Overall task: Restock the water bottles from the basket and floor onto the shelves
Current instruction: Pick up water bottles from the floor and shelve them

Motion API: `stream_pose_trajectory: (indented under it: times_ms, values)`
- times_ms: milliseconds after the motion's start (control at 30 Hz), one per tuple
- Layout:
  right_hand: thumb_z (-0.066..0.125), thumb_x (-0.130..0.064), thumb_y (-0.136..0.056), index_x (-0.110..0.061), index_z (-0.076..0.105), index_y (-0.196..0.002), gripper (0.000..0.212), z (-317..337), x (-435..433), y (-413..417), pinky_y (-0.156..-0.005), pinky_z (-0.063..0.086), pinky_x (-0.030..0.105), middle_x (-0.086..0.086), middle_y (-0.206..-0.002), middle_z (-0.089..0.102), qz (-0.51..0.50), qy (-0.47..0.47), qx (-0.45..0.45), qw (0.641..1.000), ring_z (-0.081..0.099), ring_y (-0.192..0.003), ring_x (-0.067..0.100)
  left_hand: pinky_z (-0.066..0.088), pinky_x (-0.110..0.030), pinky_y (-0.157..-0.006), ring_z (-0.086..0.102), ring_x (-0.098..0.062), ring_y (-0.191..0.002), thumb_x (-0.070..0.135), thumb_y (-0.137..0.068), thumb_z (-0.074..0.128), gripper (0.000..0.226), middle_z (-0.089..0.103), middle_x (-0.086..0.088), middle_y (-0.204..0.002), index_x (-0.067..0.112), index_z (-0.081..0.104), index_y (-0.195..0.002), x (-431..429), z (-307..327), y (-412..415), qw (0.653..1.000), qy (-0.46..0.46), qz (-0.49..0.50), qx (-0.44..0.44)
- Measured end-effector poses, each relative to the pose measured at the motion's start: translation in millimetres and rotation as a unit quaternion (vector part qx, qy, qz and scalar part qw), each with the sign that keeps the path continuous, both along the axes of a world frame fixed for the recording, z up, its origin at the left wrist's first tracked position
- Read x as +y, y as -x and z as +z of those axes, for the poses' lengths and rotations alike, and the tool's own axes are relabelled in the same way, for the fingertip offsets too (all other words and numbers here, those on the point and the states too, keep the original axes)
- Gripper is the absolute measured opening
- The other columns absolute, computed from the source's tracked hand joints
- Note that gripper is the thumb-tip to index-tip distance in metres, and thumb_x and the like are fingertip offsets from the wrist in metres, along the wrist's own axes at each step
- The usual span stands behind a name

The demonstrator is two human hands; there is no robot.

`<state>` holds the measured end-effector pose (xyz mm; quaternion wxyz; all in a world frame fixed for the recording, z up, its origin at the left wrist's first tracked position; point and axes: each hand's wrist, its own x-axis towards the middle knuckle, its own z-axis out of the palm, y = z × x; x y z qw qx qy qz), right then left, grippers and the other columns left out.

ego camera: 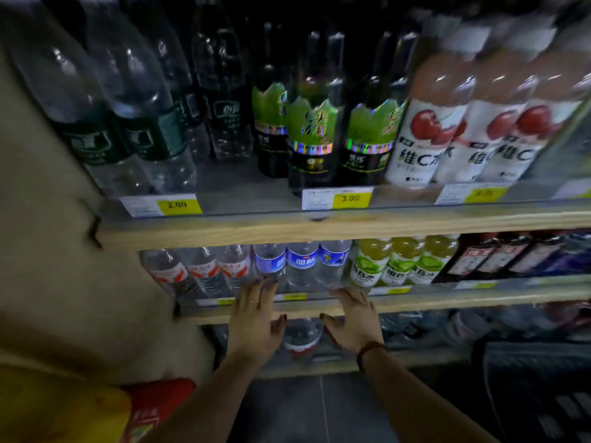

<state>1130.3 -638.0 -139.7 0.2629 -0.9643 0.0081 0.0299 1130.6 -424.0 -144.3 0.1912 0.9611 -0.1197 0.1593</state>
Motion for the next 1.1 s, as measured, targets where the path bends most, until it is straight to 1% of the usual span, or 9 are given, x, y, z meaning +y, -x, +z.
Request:
stream_pose_trajectory:
  times_ms: [67, 167, 300, 433, 567, 700, 833, 933, 1100]
  values:
    - [0.057, -0.051, -0.084, -0.028, 0.048, -0.135, 0.057, 20, -6, 22, -0.108, 0.03, 0.035, -0.005, -0.138, 0.046, -0.021, 0.017, 0.024, 0.999, 0.038, -0.131, 0.019, 0.052, -0.046, -0.09, 0.05, -0.029, -0.114, 0.031, -0.064, 0.072, 0.073, 0.059, -0.009, -0.127, 0.016, 0.047, -0.13, -2, 21, 10, 0.999, -0.023, -0.026, 0.016]
    - [0.06, -0.055, -0.084, -0.028, 0.053, -0.13, 0.054, 53, -16, 57, -0.103, 0.034, 0.033, -0.006, -0.133, 0.05, -0.083, 0.013, 0.018, 0.996, 0.043, -0.125, 0.019, 0.052, -0.047, -0.091, 0.051, -0.03, -0.114, 0.028, -0.058, 0.081, 0.075, 0.06, -0.007, -0.128, 0.016, 0.054, -0.127, -10, 54, 21, 0.996, -0.047, -0.069, 0.032]
    - [0.052, -0.06, -0.08, -0.029, 0.05, -0.134, 0.062, 92, -33, 105, -0.103, 0.035, 0.035, -0.005, -0.136, 0.049, -0.135, 0.036, 0.043, 0.989, 0.042, -0.127, 0.02, 0.052, -0.045, -0.089, 0.062, -0.029, -0.109, 0.033, -0.052, 0.087, 0.073, 0.066, -0.004, -0.12, 0.017, 0.064, -0.119, -32, 97, 37, 0.985, -0.108, -0.126, 0.046]
    - [0.056, -0.056, -0.084, -0.03, 0.048, -0.135, 0.058, 119, -51, 162, -0.106, 0.029, 0.034, -0.006, -0.138, 0.046, -0.206, 0.049, 0.048, 0.976, 0.038, -0.13, 0.02, 0.046, -0.046, -0.101, 0.057, -0.031, -0.119, 0.033, -0.061, 0.079, 0.068, 0.062, -0.007, -0.128, 0.015, 0.062, -0.124, -66, 121, 53, 0.968, -0.116, -0.213, 0.068]
    - [0.055, -0.055, -0.087, -0.025, 0.045, -0.137, 0.059, 142, -78, 222, -0.11, 0.027, 0.034, -0.003, -0.14, 0.043, -0.265, 0.067, 0.048, 0.961, 0.035, -0.131, 0.021, 0.05, -0.045, -0.095, 0.061, -0.032, -0.112, 0.031, -0.06, 0.082, 0.065, 0.064, -0.011, -0.122, 0.011, 0.064, -0.118, -113, 137, 86, 0.947, -0.121, -0.293, 0.056]
    - [0.056, -0.053, -0.087, -0.024, 0.042, -0.141, 0.063, 158, -122, 288, -0.113, 0.026, 0.036, -0.003, -0.144, 0.039, -0.327, 0.061, 0.037, 0.942, 0.031, -0.134, 0.022, 0.046, -0.046, -0.098, 0.054, -0.034, -0.12, 0.035, -0.071, 0.078, 0.064, 0.057, -0.012, -0.131, 0.011, 0.058, -0.127, -172, 147, 130, 0.921, -0.139, -0.359, 0.058]
    - [0.064, -0.046, -0.084, -0.022, 0.047, -0.137, 0.061, 170, -185, 357, -0.106, 0.034, 0.038, -0.001, -0.14, 0.046, -0.389, 0.039, 0.012, 0.92, 0.037, -0.13, 0.023, 0.044, -0.045, -0.101, 0.052, -0.034, -0.121, 0.035, -0.076, 0.067, 0.061, 0.056, -0.01, -0.13, 0.012, 0.055, -0.131, -249, 163, 180, 0.897, -0.135, -0.416, 0.054]
    - [0.065, -0.047, -0.083, -0.02, 0.05, -0.134, 0.06, 176, -237, 411, -0.102, 0.037, 0.038, 0.001, -0.135, 0.051, -0.435, 0.032, -0.011, 0.9, 0.042, -0.126, 0.024, 0.043, -0.045, -0.101, 0.055, -0.034, -0.119, 0.033, -0.075, 0.072, 0.061, 0.059, -0.012, -0.129, 0.009, 0.057, -0.13, -315, 178, 226, 0.88, -0.137, -0.454, 0.026]
    - [0.062, -0.054, -0.083, -0.02, 0.047, -0.136, 0.064, 183, -312, 502, -0.105, 0.037, 0.037, 0.001, -0.137, 0.049, -0.492, 0.03, -0.004, 0.87, 0.04, -0.128, 0.022, 0.045, -0.045, -0.097, 0.058, -0.032, -0.114, 0.034, -0.071, 0.078, 0.059, 0.062, -0.01, -0.124, 0.012, 0.062, -0.123, -415, 192, 303, 0.861, -0.124, -0.493, 0.015]
